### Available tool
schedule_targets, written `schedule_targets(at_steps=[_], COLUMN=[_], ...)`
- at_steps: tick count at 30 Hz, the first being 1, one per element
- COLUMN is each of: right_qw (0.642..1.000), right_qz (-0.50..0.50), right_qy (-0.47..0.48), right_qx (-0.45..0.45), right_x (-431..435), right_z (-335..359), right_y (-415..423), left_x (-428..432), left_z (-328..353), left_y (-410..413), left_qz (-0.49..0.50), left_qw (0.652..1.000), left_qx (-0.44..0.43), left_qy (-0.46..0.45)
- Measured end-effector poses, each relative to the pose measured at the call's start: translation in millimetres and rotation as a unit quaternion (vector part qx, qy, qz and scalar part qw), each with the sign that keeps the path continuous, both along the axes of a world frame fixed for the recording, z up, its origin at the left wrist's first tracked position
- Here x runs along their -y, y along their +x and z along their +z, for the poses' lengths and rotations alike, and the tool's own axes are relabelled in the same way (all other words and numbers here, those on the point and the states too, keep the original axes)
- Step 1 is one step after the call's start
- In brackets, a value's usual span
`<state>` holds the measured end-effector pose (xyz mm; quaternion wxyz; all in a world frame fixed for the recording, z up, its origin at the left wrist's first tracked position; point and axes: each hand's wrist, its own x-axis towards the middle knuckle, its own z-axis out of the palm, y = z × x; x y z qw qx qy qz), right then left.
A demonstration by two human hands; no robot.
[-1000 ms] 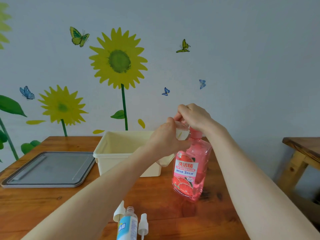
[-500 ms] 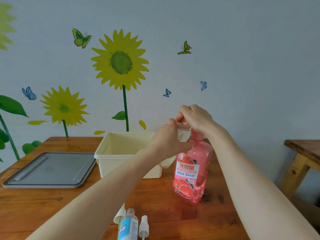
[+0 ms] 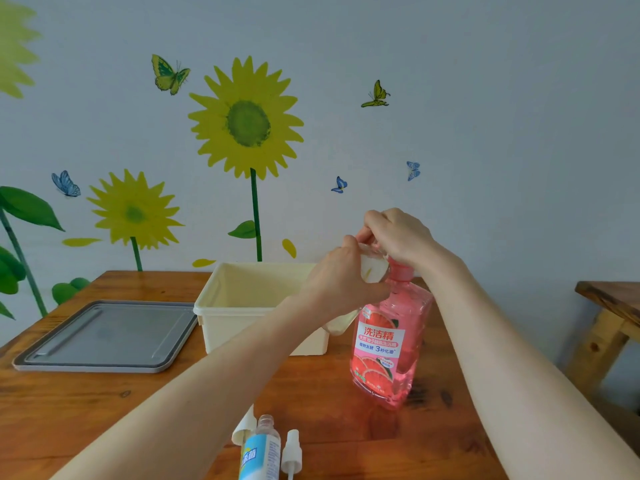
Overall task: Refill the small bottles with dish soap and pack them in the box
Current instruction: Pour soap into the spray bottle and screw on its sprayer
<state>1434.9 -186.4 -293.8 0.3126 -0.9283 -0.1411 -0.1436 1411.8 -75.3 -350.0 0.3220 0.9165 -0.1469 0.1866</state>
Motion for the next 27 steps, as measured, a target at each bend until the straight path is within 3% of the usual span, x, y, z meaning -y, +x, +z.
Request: schedule_targets(at_steps=[27], right_qw=[1.0], right_qz=[-0.014], right_qy=[0.001], right_qx=[0.02], right_x=[-1.4], right_z=[-7.0], right_y=[-3.1], left_x=[3.3], left_z=[-4.2], left_y=[-2.1], left_qz=[0.008], left_qw=[1.0], left_qx=[-0.008], left_qy=[0.003])
